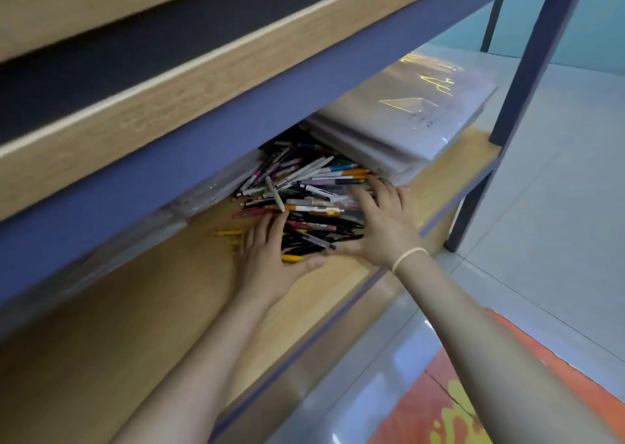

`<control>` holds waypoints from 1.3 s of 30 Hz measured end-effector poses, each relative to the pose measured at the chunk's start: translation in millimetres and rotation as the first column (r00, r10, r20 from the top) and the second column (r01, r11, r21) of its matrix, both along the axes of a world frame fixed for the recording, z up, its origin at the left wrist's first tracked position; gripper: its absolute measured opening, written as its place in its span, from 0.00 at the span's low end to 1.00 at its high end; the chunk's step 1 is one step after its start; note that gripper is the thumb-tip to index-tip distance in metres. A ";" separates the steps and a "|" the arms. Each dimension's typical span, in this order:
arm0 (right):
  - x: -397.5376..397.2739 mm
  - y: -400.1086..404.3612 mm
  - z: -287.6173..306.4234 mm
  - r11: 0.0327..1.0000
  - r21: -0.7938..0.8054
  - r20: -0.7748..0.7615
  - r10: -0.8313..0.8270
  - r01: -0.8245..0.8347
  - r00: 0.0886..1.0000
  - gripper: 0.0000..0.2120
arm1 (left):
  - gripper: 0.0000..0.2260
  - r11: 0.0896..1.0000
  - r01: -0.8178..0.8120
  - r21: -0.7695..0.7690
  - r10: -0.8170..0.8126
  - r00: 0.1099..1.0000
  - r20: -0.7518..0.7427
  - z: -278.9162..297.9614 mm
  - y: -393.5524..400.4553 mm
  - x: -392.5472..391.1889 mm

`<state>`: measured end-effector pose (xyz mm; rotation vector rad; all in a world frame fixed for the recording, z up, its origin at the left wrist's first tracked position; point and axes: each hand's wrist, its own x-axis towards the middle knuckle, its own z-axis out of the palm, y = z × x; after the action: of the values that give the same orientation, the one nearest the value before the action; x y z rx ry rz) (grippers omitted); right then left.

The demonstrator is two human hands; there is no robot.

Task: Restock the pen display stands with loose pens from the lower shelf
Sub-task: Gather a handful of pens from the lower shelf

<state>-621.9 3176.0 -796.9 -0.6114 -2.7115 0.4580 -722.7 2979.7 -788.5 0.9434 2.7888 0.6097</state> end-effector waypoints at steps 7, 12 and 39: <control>-7.6 9.2 -15.5 0.999 -0.029 -0.199 0.019 -0.026 0.980 0.50 | 0.54 0.946 0.074 0.317 -0.063 0.997 -0.043 -8.0 -8.5 -11.9; 6.8 8.0 -10.4 0.991 -0.106 -0.182 0.060 -0.081 0.981 0.52 | 0.58 0.969 0.246 0.010 -0.233 0.929 -0.288 -2.1 7.9 -40.3; 8.8 4.6 -10.6 0.999 -0.025 -0.016 0.031 -0.031 0.999 0.65 | 0.40 0.993 0.094 -0.076 -0.105 0.981 -0.164 33.5 52.9 -34.4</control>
<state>-613.1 3180.6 -807.5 -0.5705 -2.7080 0.5029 -757.1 3032.6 -755.0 1.1631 2.8639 0.4377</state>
